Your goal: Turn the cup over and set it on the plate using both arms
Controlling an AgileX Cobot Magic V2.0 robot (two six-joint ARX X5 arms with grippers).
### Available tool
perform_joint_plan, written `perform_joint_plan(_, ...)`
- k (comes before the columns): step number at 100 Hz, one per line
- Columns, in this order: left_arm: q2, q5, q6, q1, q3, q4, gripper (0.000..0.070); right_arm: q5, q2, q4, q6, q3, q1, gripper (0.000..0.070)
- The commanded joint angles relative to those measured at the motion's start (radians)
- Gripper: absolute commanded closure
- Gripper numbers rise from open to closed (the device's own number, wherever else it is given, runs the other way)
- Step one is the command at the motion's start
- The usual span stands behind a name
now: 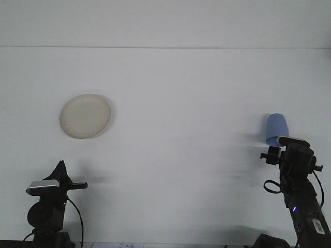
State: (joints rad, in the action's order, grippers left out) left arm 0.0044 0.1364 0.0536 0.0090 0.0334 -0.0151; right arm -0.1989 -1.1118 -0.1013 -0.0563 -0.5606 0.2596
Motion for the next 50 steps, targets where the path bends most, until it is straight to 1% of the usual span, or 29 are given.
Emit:
perform_joint_plan(1,-0.002,0.005,-0.005,0.000,-0.019,-0.013,0.0685,0.032,-0.024,0.078,-0.022,0.010,0.010,0.0253)
perform_joint_plan(13,-0.002,0.005,-0.006,0.000,-0.019,-0.013,0.0685,0.059,-0.071,0.204,-0.031,0.021,0.028,0.0264)
perform_joint_plan(29,-0.002,0.005,-0.005,0.000,-0.019,-0.013,0.0685,0.123,-0.166,0.333,-0.031,0.021,0.064,0.0264)
perform_joint_plan(44,-0.002,0.005,-0.006,0.000,-0.019,-0.013,0.0685,0.134,-0.266,0.482,-0.031,0.021,0.077,0.0264)
perform_joint_plan(50,-0.002,0.005,-0.005,0.000,-0.019,-0.013,0.0685,0.153,-0.306,0.560,-0.031,0.021,0.077,0.0264)
